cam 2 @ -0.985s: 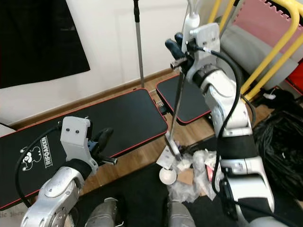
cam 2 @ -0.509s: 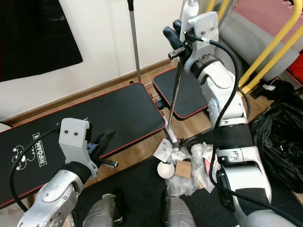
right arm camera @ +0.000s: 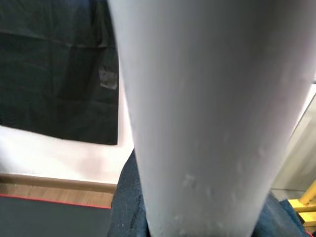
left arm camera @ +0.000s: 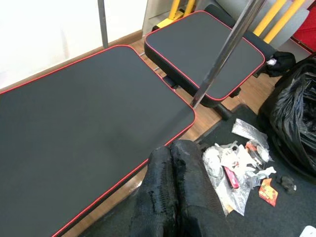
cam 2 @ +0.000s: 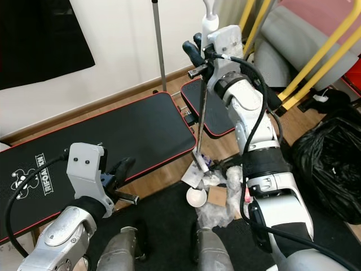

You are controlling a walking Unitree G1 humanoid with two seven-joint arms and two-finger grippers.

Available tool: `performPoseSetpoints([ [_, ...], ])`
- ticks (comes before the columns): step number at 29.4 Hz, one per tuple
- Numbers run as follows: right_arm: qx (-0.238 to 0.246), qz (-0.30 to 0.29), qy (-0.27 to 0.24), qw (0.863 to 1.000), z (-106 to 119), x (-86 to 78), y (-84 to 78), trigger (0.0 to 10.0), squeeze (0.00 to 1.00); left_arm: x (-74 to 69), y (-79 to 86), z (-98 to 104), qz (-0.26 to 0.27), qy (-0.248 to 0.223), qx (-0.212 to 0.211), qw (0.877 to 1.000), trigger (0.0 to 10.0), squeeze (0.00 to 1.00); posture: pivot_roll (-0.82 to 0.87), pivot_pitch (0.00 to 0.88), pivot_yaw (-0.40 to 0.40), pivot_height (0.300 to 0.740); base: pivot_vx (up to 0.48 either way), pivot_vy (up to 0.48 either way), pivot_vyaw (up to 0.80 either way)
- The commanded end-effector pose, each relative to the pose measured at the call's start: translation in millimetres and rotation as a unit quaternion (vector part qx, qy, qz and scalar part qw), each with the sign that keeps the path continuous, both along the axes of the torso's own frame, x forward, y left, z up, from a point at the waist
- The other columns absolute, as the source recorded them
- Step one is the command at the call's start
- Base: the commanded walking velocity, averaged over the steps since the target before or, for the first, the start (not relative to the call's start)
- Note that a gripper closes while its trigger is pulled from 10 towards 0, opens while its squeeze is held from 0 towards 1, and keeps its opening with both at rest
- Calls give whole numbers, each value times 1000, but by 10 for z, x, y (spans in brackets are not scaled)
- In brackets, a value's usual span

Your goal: Sweep floor

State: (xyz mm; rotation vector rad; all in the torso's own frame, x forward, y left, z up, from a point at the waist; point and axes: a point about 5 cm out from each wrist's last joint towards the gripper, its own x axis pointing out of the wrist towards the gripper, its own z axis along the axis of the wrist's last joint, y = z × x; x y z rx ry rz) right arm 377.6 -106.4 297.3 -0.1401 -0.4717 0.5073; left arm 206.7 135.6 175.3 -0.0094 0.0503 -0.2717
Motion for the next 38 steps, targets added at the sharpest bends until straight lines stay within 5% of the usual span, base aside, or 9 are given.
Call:
performPoseSetpoints([
  [1,-16,-13,-25,999,56,-7,1,10000,0,-47,-24,-39,-4,16,-4,1000,10000,0,-54,394,-171,740,0,0,0],
  [14,-7,-52,-22,998,63,88,-59,10000,0,-131,-46,0,-5,17,-9,1000,10000,0,-59,425,-181,740,0,0,0],
  [22,11,-7,-29,999,153,93,95,10000,0,-260,-67,59,-3,24,-22,999,10000,0,-58,472,-195,740,0,0,0],
  [38,10,-34,-66,997,417,187,227,10000,0,-380,-81,99,11,34,-30,999,10000,0,-43,501,-215,740,0,0,0],
])
